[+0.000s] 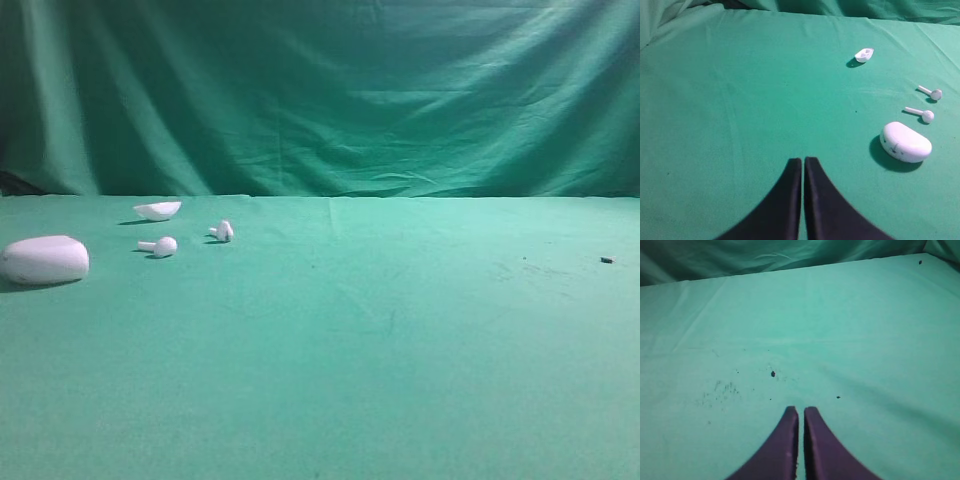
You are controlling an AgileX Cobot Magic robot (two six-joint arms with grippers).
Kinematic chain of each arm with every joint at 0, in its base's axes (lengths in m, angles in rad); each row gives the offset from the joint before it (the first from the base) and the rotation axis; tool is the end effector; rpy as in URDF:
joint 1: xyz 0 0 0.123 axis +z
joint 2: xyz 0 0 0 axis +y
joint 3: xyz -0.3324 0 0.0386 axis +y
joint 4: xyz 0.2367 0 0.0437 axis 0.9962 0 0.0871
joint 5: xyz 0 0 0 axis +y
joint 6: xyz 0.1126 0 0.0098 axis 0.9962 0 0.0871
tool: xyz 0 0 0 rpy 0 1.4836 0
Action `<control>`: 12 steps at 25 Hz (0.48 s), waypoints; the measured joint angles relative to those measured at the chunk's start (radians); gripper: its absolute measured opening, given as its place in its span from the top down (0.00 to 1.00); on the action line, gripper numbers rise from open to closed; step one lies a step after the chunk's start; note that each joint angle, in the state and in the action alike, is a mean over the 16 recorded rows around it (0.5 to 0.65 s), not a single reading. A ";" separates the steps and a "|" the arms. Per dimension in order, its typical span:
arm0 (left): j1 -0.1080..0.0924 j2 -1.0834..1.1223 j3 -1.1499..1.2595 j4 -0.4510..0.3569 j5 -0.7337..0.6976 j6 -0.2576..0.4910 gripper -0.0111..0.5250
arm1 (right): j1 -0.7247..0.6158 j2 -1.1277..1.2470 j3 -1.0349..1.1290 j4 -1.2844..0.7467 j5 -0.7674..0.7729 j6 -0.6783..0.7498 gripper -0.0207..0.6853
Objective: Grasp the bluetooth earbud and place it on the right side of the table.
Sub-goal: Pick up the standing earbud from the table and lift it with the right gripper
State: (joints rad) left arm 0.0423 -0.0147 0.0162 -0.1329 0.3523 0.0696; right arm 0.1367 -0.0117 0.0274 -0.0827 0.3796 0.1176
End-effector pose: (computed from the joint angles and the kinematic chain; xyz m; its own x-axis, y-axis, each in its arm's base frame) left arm 0.0130 -0.0046 0.1706 -0.2602 -0.0662 -0.9633 -0.0125 0.9978 -0.0652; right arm 0.0126 -0.0018 0.1635 -0.3034 -0.0006 -0.9529 -0.0950 0.9950 0.0296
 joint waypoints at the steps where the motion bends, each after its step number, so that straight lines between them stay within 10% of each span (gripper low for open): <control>1: 0.000 0.000 0.000 0.000 0.000 0.000 0.98 | 0.000 0.000 0.000 0.000 0.000 0.000 0.97; 12: 0.000 0.000 0.000 0.000 0.000 0.000 0.98 | 0.000 0.000 0.000 -0.002 -0.001 0.001 0.97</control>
State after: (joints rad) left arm 0.0423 -0.0147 0.0162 -0.1329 0.3523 0.0696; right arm 0.1367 -0.0117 0.0274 -0.0847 0.3785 0.1186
